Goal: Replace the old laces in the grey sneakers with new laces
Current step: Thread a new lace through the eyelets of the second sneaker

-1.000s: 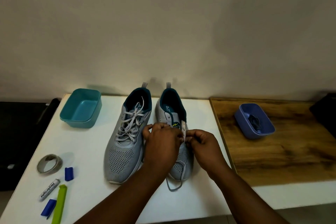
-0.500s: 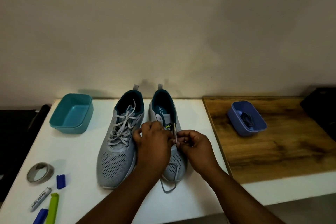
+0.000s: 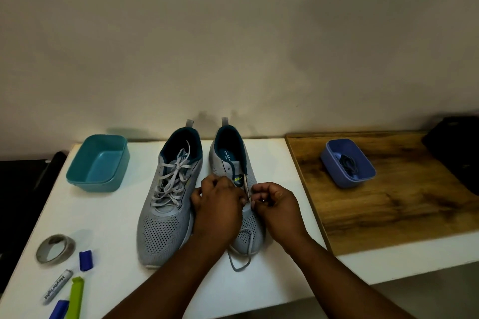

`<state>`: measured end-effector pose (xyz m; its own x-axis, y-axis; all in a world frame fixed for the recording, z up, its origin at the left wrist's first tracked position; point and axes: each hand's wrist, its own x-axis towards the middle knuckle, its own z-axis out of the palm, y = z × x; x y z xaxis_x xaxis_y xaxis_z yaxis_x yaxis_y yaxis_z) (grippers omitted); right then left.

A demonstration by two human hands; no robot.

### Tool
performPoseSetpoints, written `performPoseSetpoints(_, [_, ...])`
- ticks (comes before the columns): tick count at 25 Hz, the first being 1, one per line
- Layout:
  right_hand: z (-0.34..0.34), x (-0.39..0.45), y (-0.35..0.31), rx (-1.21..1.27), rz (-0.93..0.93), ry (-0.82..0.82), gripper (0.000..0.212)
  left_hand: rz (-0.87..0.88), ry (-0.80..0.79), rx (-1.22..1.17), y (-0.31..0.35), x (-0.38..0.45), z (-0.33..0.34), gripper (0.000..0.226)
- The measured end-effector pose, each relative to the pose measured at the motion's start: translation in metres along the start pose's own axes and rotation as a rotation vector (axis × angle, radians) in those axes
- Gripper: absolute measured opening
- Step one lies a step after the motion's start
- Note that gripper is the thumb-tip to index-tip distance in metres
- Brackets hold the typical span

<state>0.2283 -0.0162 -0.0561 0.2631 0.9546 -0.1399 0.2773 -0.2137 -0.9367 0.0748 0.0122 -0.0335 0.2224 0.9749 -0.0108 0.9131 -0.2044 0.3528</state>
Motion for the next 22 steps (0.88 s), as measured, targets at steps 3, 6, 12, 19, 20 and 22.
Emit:
performPoseSetpoints(3, [0.004,-0.002,0.0,-0.028,-0.007,0.008,0.032,0.006,-0.013,0.047,-0.002,0.002,-0.004,0.024])
performPoseSetpoints(6, [0.002,-0.003,-0.002,-0.071,-0.019,0.004,0.031,0.067,0.041,0.275,0.003,-0.001,-0.006,0.021])
performPoseSetpoints(12, [0.005,-0.008,-0.007,-0.114,-0.049,0.025,0.031,0.055,0.064,0.107,-0.003,0.002,0.004,0.013])
performPoseSetpoints(19, [-0.003,-0.005,-0.01,-0.048,-0.018,0.02,0.029,0.112,0.09,-0.076,-0.009,0.003,-0.004,0.024])
performPoseSetpoints(20, [-0.006,-0.003,-0.013,-0.008,0.004,0.035,0.028,0.131,0.086,-0.078,-0.011,0.001,-0.008,0.032])
performPoseSetpoints(22, [-0.016,0.002,-0.019,0.07,0.036,0.094,0.027,0.175,0.04,-0.01,-0.011,-0.003,-0.018,0.056])
